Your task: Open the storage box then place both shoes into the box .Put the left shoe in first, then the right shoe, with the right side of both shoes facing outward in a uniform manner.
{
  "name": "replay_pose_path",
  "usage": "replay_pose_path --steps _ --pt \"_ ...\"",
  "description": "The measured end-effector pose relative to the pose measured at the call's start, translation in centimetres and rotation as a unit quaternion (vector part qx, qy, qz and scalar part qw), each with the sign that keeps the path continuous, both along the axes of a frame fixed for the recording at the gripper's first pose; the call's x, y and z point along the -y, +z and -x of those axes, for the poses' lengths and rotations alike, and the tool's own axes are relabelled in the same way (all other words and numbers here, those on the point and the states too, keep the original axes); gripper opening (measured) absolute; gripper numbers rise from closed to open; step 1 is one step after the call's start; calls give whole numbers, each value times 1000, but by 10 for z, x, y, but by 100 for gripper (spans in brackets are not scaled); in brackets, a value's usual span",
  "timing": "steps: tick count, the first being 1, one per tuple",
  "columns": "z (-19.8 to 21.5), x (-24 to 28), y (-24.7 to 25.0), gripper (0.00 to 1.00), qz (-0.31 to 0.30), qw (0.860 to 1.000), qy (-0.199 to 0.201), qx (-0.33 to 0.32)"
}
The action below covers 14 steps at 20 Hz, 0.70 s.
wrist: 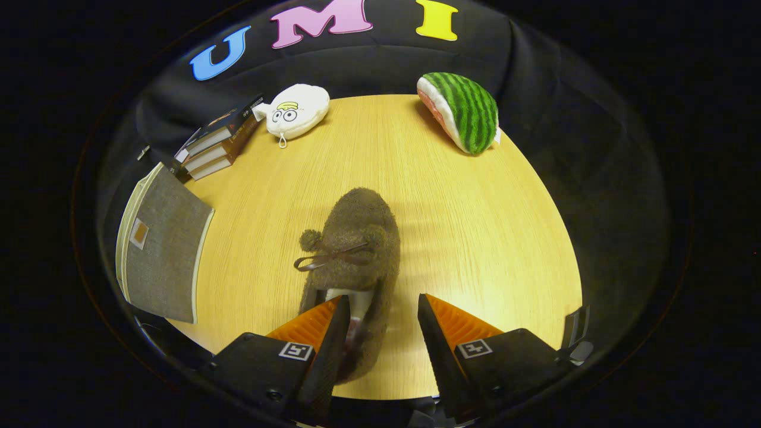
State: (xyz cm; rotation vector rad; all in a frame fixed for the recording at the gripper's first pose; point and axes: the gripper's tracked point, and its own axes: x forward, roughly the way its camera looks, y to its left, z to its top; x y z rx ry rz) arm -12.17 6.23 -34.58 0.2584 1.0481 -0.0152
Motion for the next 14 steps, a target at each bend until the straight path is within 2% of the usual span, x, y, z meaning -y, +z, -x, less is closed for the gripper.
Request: replay_pose_path --steps 3,4,5,6,8,11,14 --pt "-20 0 -12 67 11 1000 -12 6" --pt "-25 -3 -16 54 8 1000 -16 6" --pt "-29 2 -22 47 26 999 -23 2" --pt "-30 5 -24 26 36 999 -30 -3" --pt "-33 3 -22 10 29 999 -34 -2" --pt "-30 -11 -10 5 -19 999 -36 -7" --pt "-31 -14 21 5 -31 998 -45 11"
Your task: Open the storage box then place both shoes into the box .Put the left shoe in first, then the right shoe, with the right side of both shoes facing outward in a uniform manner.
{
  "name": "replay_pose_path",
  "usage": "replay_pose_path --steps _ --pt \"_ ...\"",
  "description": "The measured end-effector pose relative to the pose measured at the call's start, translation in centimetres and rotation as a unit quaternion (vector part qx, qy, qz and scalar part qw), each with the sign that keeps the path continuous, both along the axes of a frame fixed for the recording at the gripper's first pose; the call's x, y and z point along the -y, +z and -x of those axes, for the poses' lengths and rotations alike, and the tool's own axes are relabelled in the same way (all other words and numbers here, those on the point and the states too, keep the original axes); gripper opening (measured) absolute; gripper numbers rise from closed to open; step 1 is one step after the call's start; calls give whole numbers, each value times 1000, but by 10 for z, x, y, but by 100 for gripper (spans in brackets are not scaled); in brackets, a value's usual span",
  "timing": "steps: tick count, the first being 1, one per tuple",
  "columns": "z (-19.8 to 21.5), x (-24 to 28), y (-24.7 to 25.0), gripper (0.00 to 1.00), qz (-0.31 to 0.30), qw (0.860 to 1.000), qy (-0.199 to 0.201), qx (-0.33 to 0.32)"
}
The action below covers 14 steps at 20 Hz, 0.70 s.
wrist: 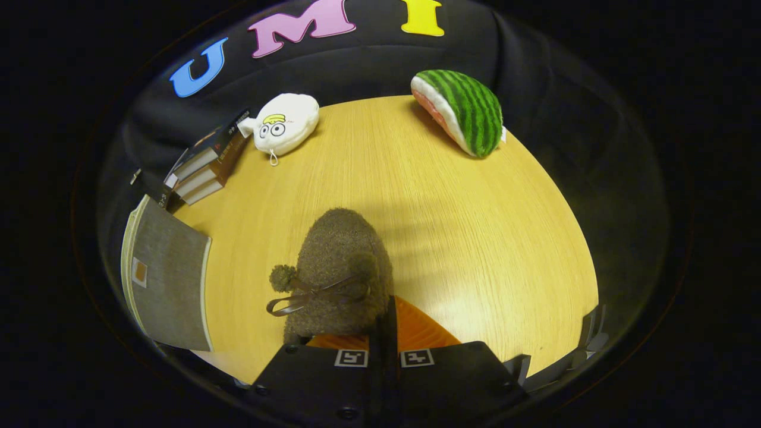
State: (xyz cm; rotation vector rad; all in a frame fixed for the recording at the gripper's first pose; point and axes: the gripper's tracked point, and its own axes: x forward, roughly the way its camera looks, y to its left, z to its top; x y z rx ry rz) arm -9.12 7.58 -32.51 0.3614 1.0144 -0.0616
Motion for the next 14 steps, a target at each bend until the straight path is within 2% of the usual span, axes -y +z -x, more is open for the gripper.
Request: replay_pose_path --steps 7,14 --pt "-26 -40 104 5 -52 997 -14 56" --pt "-45 -122 181 6 -95 992 14 80"
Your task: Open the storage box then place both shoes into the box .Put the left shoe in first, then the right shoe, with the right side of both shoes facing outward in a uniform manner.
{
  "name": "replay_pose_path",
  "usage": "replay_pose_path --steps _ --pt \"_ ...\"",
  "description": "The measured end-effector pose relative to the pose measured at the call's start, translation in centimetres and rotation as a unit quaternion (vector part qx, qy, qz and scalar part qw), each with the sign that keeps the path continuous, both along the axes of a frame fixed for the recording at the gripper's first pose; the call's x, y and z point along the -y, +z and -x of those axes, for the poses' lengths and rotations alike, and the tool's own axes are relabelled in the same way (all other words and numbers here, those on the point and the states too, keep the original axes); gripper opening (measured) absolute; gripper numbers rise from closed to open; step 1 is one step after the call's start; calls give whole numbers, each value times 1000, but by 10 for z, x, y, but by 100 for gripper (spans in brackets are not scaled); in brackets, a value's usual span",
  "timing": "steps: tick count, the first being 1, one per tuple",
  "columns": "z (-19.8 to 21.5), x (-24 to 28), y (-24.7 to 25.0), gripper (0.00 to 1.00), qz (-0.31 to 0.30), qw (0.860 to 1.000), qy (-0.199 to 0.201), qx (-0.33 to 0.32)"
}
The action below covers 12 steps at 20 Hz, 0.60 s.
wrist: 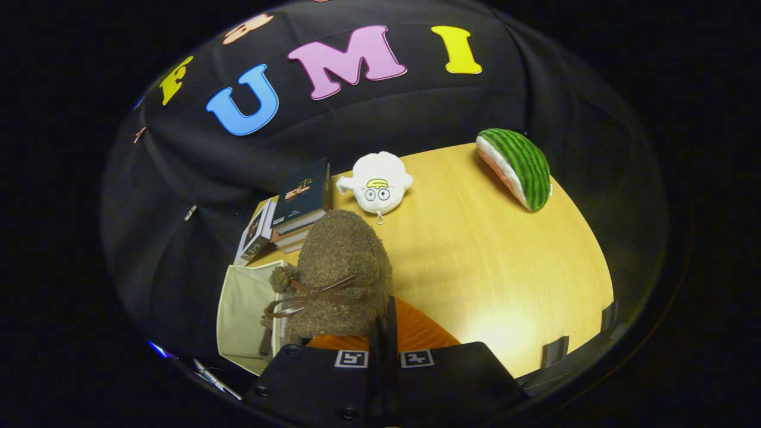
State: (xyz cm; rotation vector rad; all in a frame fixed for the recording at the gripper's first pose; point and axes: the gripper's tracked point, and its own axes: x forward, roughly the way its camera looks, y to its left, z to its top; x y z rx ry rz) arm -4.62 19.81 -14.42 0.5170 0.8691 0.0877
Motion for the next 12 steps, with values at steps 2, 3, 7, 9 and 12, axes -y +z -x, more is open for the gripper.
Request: replay_pose_path --steps 2,3,7,9,12 --pt "-4 -28 12 5 -14 1000 8 -2" --pt "-6 -43 18 5 -22 1000 9 -5" --pt "-15 -106 35 5 -61 998 26 -22" --pt "-16 -132 36 5 -62 997 39 -33" --pt "-17 -164 27 5 -54 996 42 -49"
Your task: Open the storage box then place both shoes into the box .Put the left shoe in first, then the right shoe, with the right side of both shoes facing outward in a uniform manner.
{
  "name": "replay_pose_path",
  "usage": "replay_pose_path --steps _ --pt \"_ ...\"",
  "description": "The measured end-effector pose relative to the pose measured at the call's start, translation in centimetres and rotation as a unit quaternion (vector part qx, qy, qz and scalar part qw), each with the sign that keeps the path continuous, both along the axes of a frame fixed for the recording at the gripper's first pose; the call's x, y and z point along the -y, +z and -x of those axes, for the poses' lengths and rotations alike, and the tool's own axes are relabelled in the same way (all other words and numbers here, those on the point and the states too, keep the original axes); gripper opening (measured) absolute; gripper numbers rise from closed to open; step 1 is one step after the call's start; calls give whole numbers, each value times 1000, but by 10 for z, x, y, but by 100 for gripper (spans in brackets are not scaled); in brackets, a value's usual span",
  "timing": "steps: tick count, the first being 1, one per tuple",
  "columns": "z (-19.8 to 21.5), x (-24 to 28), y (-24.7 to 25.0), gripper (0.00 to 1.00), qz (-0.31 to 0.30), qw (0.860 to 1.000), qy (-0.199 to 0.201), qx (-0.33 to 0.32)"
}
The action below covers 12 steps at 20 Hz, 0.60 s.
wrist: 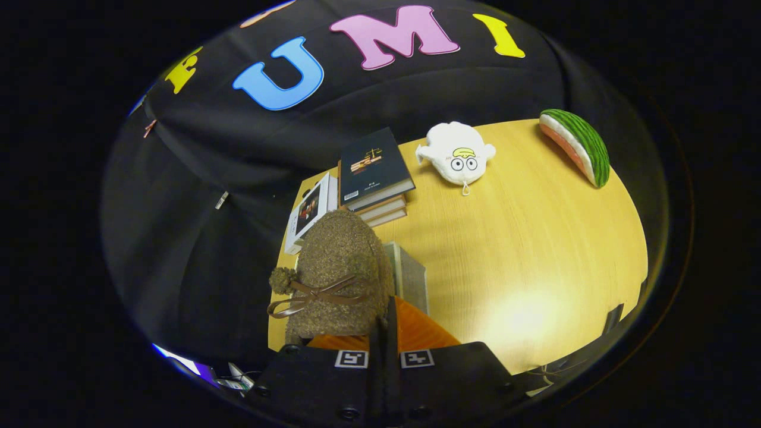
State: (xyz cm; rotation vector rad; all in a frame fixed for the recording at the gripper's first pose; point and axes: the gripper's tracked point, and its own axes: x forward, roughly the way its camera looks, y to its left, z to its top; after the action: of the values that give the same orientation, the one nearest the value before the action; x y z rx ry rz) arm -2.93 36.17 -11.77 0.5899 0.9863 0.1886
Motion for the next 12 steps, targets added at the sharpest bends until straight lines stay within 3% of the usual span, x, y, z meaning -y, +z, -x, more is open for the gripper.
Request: replay_pose_path --steps 8,12 --pt "19 -28 -61 5 87 995 16 -56" --pt "24 -33 -67 7 108 992 13 -61"
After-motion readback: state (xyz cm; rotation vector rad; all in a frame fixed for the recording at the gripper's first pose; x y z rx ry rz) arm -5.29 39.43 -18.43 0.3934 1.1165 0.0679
